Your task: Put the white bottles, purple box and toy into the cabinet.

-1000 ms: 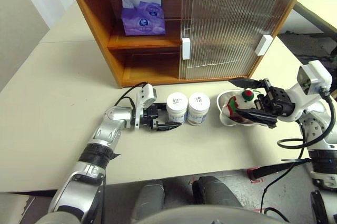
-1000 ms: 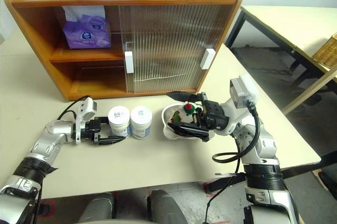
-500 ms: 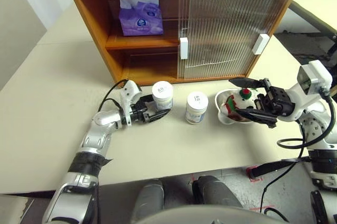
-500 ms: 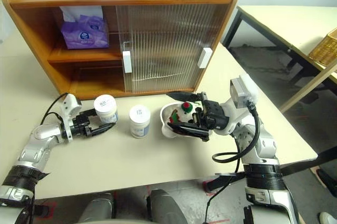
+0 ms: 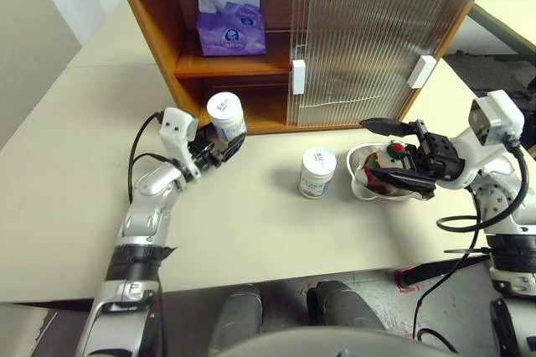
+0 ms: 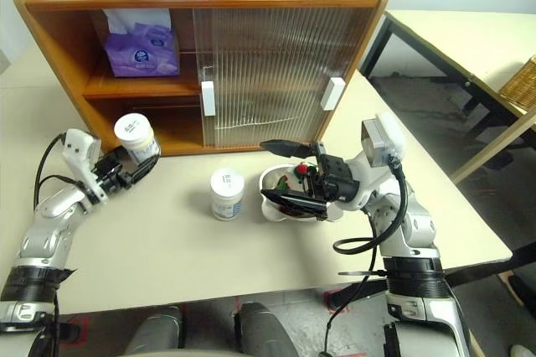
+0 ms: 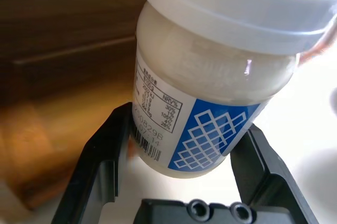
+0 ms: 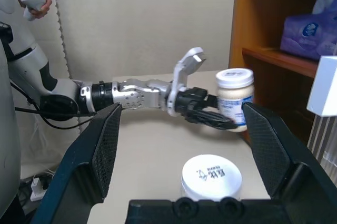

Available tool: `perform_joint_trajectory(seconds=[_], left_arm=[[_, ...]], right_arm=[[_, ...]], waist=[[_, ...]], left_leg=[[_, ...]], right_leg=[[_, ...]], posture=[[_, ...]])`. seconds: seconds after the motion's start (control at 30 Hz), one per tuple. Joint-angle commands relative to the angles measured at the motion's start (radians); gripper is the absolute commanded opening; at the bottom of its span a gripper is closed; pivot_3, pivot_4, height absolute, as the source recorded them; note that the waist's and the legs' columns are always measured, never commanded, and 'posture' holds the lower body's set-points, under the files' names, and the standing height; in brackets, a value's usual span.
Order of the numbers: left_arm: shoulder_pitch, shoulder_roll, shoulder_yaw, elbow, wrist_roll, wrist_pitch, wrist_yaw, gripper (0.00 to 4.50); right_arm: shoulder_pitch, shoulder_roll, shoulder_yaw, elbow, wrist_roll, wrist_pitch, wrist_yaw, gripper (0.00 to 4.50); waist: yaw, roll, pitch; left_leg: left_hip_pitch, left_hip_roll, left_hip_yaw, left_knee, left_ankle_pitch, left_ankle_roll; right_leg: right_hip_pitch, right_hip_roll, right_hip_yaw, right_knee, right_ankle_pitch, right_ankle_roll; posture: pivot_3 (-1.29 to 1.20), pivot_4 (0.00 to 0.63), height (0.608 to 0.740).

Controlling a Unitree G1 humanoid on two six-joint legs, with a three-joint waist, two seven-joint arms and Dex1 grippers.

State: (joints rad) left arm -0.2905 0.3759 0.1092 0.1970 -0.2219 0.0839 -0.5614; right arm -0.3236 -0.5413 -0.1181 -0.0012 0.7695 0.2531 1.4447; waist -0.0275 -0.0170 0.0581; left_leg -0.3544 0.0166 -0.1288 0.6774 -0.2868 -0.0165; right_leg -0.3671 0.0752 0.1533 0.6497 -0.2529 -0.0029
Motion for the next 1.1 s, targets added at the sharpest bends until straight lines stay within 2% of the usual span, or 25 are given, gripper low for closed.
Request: perform_joint_trajectory(seconds=[0.03,0.2,0.4,0.8,1.1], left_arm=[[-0.046,-0.016,0.007,-0.012,0.045,0.032,0.108,3.11],[-0.088,-0.049,0.000,0.038,0.099,0.063,0.231,3.11],[-0.166,-0.105,0.002,0.141,0.095,0.063,0.295,3.11],[-0.309,-0.143,-0.010,0.335,0.115,0.046,0.337,3.11],[-0.342,-0.160,-0.013,0.419,0.136,0.048,0.398,3.11]], right_arm=[[-0.010,0.000,0.008,-0.008,-0.008,0.009,-0.004,4.50],[-0.010,0.003,0.006,-0.011,-0.003,0.012,-0.009,4.50],[-0.005,0.004,0.004,-0.013,-0.003,0.011,-0.009,4.50],[0.000,0.005,0.006,-0.031,-0.001,0.019,-0.023,4.50],[-0.006,0.002,0.005,-0.054,0.004,0.038,-0.037,4.50]], waist=[[0.000,0.000,0.000],[0.001,0.000,0.000],[0.007,-0.004,0.003],[0.008,-0.005,0.003],[0.008,-0.005,0.004]], left_leg=[[0.000,0.000,0.000,0.000,0.000,0.000],[0.004,-0.002,0.000,0.000,0.001,-0.001],[0.006,-0.004,-0.001,0.000,0.001,0.000],[0.006,-0.004,-0.001,0.000,0.001,-0.001],[0.007,-0.005,-0.001,0.001,0.002,0.001]], right_leg=[[0.000,0.000,0.000,0.000,0.000,0.000],[0.004,0.000,0.001,-0.001,-0.001,0.001],[0.007,-0.001,0.001,-0.001,-0.001,0.003],[0.007,-0.001,0.001,-0.001,-0.001,0.006],[0.009,-0.001,0.001,-0.001,-0.004,0.011]], posture=[[-0.04,0.061,0.740],[-0.04,0.060,0.740],[-0.04,0.060,0.740],[-0.05,0.062,0.740],[-0.05,0.062,0.740]])
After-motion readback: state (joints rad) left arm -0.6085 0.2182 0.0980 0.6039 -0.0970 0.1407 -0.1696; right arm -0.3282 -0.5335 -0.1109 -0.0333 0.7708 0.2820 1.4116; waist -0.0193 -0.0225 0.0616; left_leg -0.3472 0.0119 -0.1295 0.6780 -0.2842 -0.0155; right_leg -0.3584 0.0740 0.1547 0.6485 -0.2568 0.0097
